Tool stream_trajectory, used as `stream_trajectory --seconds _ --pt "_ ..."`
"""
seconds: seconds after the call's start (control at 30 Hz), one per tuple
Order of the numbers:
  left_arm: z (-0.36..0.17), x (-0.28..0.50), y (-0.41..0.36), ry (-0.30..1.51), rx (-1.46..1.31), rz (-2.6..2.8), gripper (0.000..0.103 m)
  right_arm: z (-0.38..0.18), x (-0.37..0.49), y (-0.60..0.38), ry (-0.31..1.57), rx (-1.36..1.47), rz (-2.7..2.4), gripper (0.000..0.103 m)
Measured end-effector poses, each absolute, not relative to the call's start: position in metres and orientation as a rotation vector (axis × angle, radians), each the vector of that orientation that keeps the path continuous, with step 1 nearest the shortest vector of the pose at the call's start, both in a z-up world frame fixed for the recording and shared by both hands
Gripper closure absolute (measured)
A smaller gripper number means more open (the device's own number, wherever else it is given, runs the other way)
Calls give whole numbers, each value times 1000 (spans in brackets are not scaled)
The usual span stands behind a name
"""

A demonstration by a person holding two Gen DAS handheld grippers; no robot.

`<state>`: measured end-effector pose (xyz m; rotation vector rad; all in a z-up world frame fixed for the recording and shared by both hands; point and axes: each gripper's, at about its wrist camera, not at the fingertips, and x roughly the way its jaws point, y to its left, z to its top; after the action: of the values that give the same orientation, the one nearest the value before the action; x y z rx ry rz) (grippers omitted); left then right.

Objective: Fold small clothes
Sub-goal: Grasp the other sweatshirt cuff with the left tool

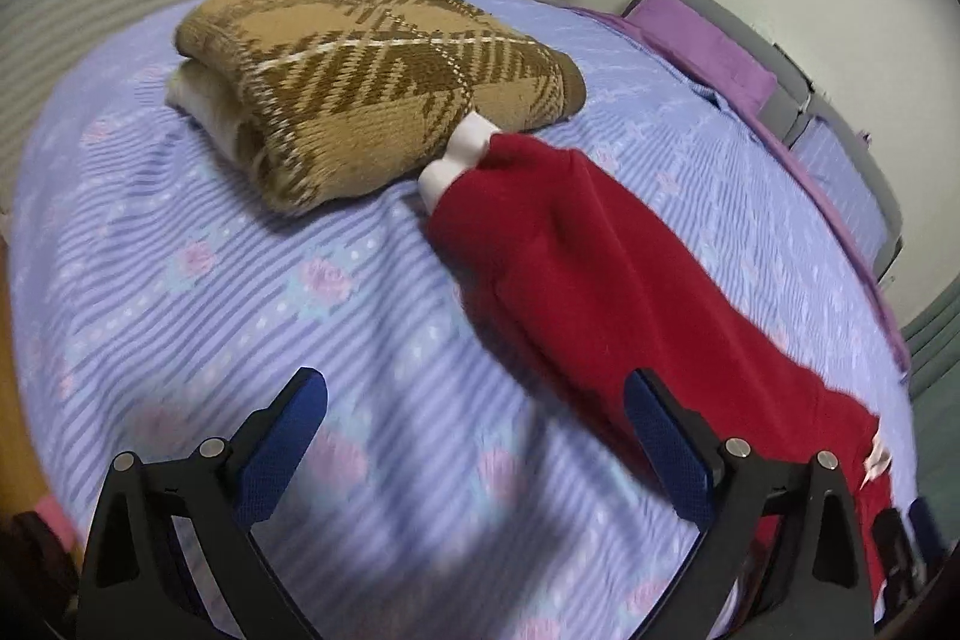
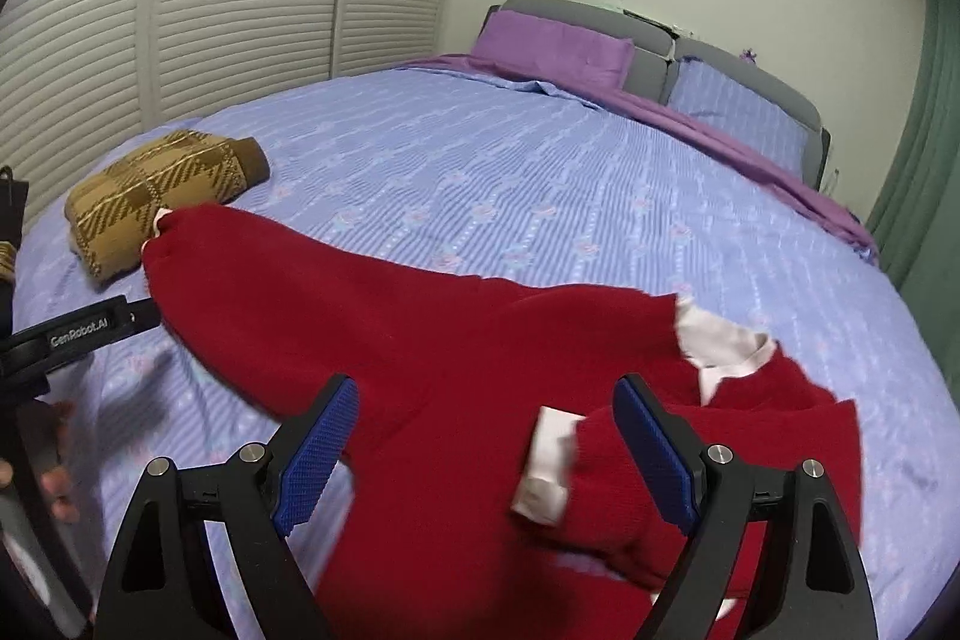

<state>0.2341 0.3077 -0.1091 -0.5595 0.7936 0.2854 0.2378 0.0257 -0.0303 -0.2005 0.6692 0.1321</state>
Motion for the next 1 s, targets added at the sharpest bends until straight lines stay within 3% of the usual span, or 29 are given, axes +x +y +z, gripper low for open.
stream_trajectory --seconds 0.43,0.5,0.53,0.57,0.73,1.0 --pt "-123 319 317 774 -536 130 3 -53 265 43 704 -58 136 16" --pt "-123 327 315 775 -509 153 31 -56 265 43 708 -57 132 16" --pt "-123 328 316 773 -518 160 62 -57 265 43 710 -58 128 16" --pt "-124 328 319 774 -560 119 71 -58 265 42 713 -58 125 16" --pt "-120 312 318 707 -644 121 80 -59 263 36 724 -38 119 16" --pt "-54 288 279 560 -521 142 82 -47 249 11 703 -15 98 16"
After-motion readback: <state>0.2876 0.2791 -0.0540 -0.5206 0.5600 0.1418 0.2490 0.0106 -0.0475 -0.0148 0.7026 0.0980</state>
